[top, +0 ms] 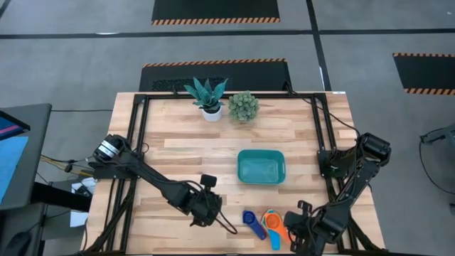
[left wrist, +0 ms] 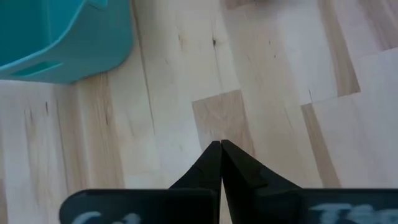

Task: Nest measuring cups in basket
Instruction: Adjust the orange measuring cup

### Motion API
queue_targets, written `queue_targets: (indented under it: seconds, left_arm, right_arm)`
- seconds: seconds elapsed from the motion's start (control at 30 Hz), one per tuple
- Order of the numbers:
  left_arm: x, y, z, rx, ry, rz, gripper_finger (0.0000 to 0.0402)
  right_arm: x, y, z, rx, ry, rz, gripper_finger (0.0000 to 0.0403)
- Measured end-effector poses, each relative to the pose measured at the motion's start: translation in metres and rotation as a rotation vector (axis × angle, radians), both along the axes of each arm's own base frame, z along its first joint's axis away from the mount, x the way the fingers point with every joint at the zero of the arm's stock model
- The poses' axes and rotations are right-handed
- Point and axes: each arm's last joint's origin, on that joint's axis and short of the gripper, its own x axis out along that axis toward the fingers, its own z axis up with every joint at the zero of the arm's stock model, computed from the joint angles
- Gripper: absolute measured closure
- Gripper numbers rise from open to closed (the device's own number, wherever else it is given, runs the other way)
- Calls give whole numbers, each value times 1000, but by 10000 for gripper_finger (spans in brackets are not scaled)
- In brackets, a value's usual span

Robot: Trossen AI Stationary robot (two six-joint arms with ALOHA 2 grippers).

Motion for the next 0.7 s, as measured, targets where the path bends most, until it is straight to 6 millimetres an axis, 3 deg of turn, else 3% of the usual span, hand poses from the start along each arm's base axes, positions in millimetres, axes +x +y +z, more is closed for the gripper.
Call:
queue_targets:
  seconds: [0.3, 0.5, 0.7]
  left_arm:
    - [0, 1, 0, 35, -15, 9, 401]
    - [0, 1, 0, 37, -15, 9, 401]
    - [0, 1, 0, 37, -15, 10, 401]
  right_arm:
    - [-4, 17, 4, 92, -75, 80, 390]
    - [-14, 15, 0, 80, -17, -36, 390]
    - [0, 15, -18, 60, 15, -47, 390]
